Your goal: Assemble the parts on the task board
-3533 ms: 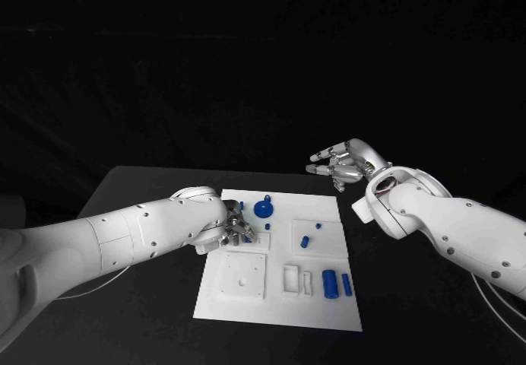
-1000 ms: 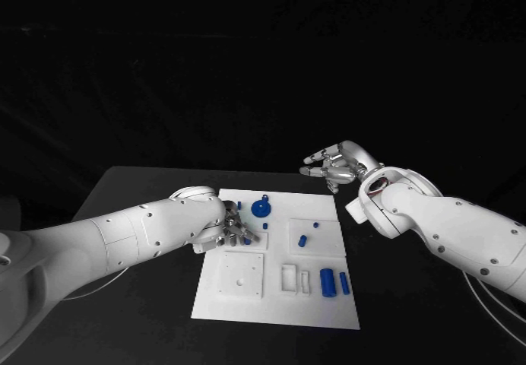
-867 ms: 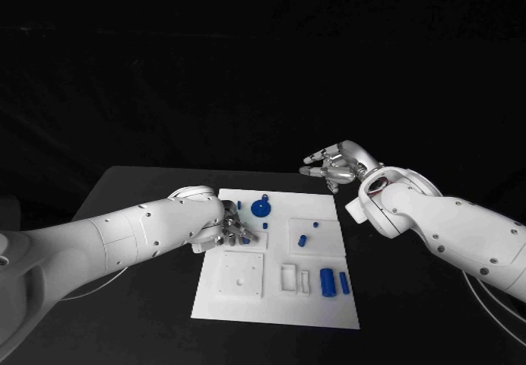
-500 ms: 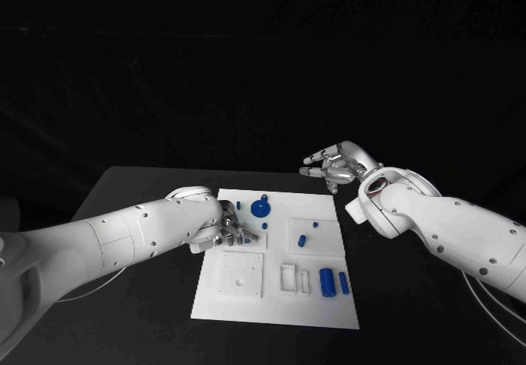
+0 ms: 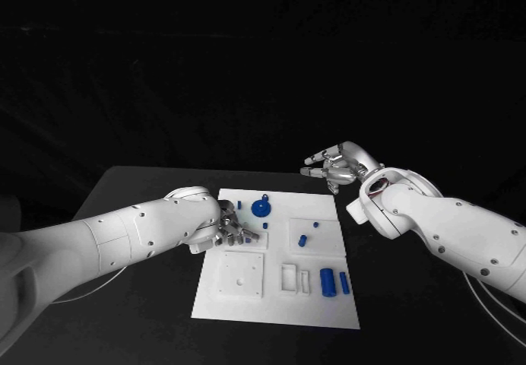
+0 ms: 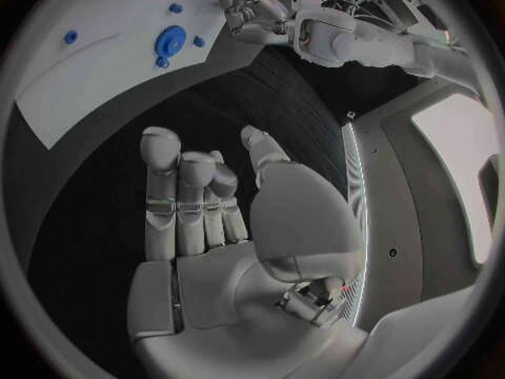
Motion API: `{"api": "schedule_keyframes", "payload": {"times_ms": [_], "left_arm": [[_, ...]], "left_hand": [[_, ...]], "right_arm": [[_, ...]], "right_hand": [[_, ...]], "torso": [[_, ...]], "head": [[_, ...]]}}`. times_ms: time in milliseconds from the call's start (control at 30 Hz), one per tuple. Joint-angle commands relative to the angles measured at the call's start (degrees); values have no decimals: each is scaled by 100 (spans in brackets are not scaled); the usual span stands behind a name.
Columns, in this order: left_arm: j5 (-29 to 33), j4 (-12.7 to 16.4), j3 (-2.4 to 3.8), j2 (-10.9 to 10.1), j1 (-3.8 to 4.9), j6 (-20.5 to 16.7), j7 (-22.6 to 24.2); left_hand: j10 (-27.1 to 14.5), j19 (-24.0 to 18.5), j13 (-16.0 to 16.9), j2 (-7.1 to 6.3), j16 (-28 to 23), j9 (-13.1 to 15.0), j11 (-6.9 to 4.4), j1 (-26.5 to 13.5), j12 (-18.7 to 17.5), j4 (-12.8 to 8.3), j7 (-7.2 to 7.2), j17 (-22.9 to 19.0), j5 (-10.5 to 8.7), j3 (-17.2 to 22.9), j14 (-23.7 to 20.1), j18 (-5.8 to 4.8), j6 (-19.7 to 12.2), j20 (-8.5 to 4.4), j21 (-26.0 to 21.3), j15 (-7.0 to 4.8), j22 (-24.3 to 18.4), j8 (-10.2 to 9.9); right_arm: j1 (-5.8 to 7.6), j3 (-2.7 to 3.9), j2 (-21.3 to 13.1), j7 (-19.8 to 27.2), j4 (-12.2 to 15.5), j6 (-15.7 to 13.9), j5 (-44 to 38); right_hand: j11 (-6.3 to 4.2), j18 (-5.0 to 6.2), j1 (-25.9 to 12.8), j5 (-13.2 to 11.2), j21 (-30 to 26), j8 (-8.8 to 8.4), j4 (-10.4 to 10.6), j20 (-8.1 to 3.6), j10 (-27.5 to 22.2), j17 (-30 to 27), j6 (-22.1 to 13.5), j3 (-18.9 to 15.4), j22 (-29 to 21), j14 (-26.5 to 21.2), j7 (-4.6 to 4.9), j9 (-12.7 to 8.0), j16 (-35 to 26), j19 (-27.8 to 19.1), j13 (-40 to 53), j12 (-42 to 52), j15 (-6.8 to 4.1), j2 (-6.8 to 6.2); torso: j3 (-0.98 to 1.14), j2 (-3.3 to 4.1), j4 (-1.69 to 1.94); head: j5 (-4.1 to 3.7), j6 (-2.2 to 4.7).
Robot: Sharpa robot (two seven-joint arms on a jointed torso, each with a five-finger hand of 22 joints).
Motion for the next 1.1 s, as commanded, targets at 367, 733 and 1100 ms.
{"api": "schedule_keyframes", "payload": {"times_ms": [367,733,1100], "left_arm": [[286,446,102,-370,24,-250,208],[367,897,253,-735,62,-379,297],[382,1186,279,-963,89,-155,216]], "left_hand": [[244,-51,146,73,-399,-891,113,68,-421,-283,135,-566,-28,5,-221,-97,-406,-73,-150,7,84,-16],[55,-57,247,559,-755,-2226,237,151,-800,-994,409,-1462,32,-147,-521,-76,-1289,20,-498,122,43,17],[83,22,360,966,-540,-4428,311,294,-782,-1518,654,-1530,1100,-529,-485,6,-2087,81,-543,179,100,487]], "right_arm": [[-14,3,-60,26,10,44,44],[-33,3,-89,25,3,54,63],[-76,3,-100,27,-21,70,92]], "right_hand": [[13,106,-60,36,-30,-32,3,4,-33,8,-28,-54,-7,20,13,-8,-25,275,-12,-34,11,13],[15,106,-68,55,-24,-32,38,7,-29,9,-44,-76,-6,20,16,-8,-24,275,-11,-30,13,20],[15,105,-65,69,-25,-32,64,8,-32,7,-55,-84,-9,20,18,-8,-27,275,-15,-33,14,20]], "torso": [[3,0,-3],[3,0,1],[-4,7,-9]], "head": [[-10,10],[-26,8],[-43,-7]]}}
